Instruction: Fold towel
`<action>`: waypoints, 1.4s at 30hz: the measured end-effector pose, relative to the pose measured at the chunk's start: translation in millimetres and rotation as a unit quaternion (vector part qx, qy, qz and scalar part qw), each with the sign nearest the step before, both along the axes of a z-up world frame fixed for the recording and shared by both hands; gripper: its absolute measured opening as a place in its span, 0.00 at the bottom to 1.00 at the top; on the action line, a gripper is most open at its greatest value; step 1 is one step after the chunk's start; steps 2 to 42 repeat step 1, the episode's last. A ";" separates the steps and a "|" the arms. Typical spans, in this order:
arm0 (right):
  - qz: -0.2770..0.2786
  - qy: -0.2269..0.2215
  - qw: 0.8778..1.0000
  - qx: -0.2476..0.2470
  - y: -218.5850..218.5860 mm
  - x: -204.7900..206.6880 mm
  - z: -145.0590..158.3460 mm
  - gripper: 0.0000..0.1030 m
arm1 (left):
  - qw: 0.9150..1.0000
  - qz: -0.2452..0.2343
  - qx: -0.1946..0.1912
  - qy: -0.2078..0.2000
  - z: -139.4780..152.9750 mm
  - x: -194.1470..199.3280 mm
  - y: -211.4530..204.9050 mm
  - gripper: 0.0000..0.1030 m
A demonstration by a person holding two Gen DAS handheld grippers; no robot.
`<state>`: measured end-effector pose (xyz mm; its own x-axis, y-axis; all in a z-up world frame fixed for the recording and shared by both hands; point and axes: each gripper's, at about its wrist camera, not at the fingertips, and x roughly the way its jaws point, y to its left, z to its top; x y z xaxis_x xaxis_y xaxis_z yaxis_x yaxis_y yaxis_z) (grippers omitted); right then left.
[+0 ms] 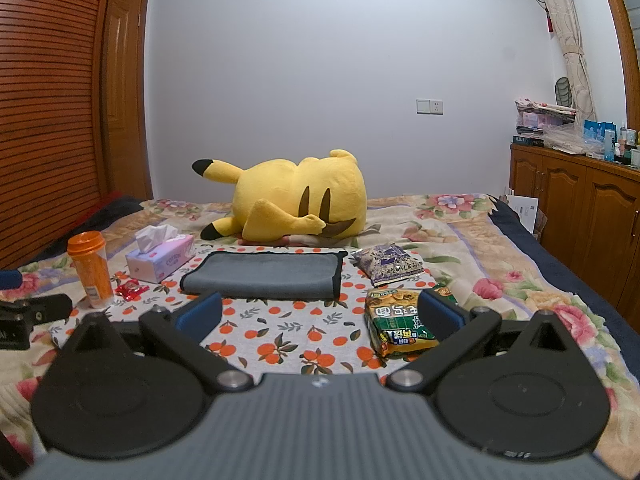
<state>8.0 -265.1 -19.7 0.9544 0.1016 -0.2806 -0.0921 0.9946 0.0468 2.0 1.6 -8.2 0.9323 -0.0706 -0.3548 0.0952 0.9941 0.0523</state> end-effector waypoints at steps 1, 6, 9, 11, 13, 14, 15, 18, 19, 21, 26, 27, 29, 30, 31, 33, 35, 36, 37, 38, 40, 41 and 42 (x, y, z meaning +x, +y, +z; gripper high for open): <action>0.000 0.000 1.000 0.000 0.0 0.0 0.0 1.00 | 1.000 0.000 0.000 0.000 -0.2 0.0 -0.1 1.00; 0.000 0.000 1.000 0.000 0.0 0.0 0.0 1.00 | 1.000 0.000 0.000 0.000 -0.2 0.0 -0.1 1.00; 0.000 0.000 1.000 0.000 0.0 0.0 0.0 1.00 | 1.000 0.000 0.000 0.000 -0.2 0.0 -0.1 1.00; 0.000 0.000 1.000 0.000 0.0 0.0 0.0 1.00 | 1.000 0.000 0.000 0.000 -0.2 0.0 -0.1 1.00; 0.000 0.000 1.000 0.000 0.0 0.0 0.0 1.00 | 1.000 0.000 0.000 0.000 -0.2 0.0 -0.1 1.00; 0.000 0.000 1.000 0.000 0.0 0.0 0.0 1.00 | 1.000 0.000 0.000 0.000 -0.2 0.0 -0.1 1.00; 0.000 0.000 1.000 0.000 0.0 0.0 0.0 1.00 | 1.000 0.000 0.000 0.000 -0.2 0.0 -0.1 1.00; 0.000 0.000 1.000 0.000 0.0 0.0 0.0 1.00 | 1.000 0.000 0.000 0.000 -0.2 0.0 -0.1 1.00; 0.000 0.000 1.000 0.000 0.0 0.0 0.0 1.00 | 1.000 0.000 0.000 0.000 -0.2 0.0 -0.1 1.00; 0.000 0.000 1.000 0.000 0.0 0.0 0.0 1.00 | 1.000 0.000 0.000 0.000 -0.2 0.0 -0.1 1.00; 0.000 0.000 1.000 0.000 0.0 0.0 0.0 1.00 | 1.000 0.000 0.000 0.000 -0.2 0.0 -0.1 1.00; 0.000 0.000 1.000 0.000 0.0 0.0 0.0 1.00 | 1.000 0.000 0.000 0.000 -0.2 0.0 -0.1 1.00; 0.000 0.000 1.000 0.000 0.0 0.0 0.0 1.00 | 1.000 0.000 0.000 0.000 -0.2 0.0 -0.1 1.00; 0.000 0.000 1.000 0.000 0.0 0.0 0.0 1.00 | 1.000 0.000 0.000 0.000 -0.2 0.0 -0.1 1.00; 0.000 0.000 1.000 0.000 0.0 0.0 0.0 1.00 | 1.000 0.000 0.000 0.000 -0.2 0.0 -0.1 1.00; 0.000 0.000 1.000 0.000 0.0 0.0 0.0 1.00 | 1.000 0.000 0.000 0.000 -0.2 0.0 -0.1 1.00; 0.000 0.000 1.000 0.000 0.0 0.0 0.0 1.00 | 1.000 0.000 0.000 0.000 -0.2 0.0 -0.1 1.00; 0.000 0.000 1.000 0.000 0.0 0.0 0.0 1.00 | 1.000 0.000 0.000 0.000 -0.2 0.0 -0.1 1.00; 0.000 0.000 1.000 0.000 0.0 0.0 0.0 1.00 | 1.000 0.000 0.000 0.000 -0.2 0.0 -0.1 1.00; 0.000 0.000 1.000 0.000 0.0 0.0 0.0 1.00 | 1.000 0.000 0.000 0.000 -0.2 0.0 -0.1 1.00; 0.000 0.000 1.000 0.000 0.0 0.0 0.0 1.00 | 1.000 0.000 0.000 0.000 -0.2 0.0 -0.1 1.00; 0.000 0.000 1.000 0.000 0.0 0.0 0.0 1.00 | 1.000 0.000 0.000 0.000 -0.2 0.0 -0.1 1.00; 0.000 0.000 1.000 0.000 0.0 0.0 0.0 1.00 | 1.000 0.000 0.000 0.000 -0.2 0.0 -0.1 1.00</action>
